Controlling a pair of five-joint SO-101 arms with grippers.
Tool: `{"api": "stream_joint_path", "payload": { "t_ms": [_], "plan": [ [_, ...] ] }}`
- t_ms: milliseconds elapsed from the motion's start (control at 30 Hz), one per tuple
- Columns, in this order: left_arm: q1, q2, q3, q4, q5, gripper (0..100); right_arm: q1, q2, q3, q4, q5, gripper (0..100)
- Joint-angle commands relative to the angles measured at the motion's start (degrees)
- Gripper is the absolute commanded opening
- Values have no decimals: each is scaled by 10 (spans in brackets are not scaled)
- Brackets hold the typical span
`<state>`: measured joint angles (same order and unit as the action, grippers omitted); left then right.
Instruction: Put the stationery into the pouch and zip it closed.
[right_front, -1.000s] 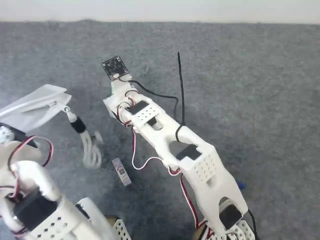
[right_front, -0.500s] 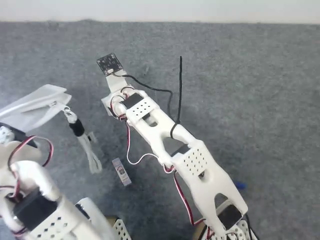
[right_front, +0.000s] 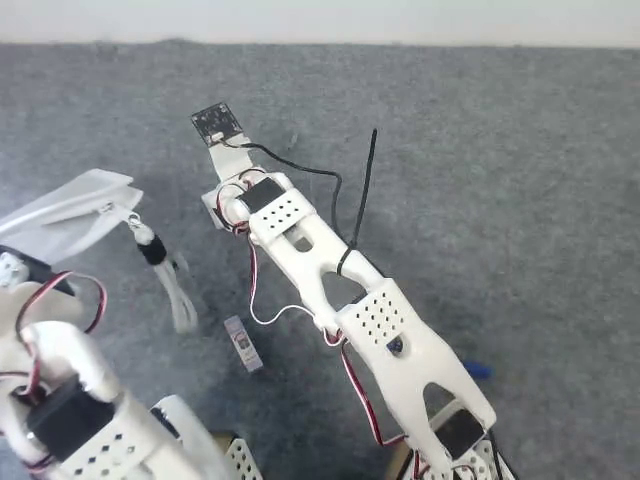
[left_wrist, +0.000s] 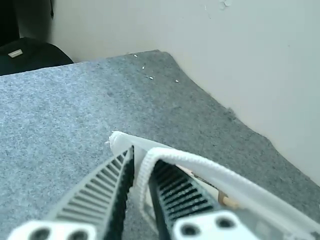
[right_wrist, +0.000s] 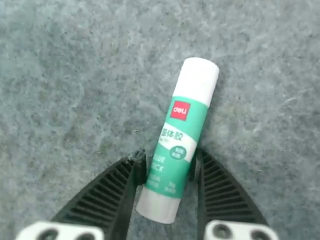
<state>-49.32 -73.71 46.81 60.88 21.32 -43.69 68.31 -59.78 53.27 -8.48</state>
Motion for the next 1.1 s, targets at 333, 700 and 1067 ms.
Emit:
{"api": "stream_joint_path", "payload": {
  "t_ms": [333,700,1067],
  "plan": [
    [2,-15,-14,-24,7,11,22,30,-112,48,27,13],
    [2,-15,-14,-24,7,11,31,34,-135,73,44,6],
    [20,-15,-14,-24,6,11,32,39,-279,224,44,6]
  ]
}}
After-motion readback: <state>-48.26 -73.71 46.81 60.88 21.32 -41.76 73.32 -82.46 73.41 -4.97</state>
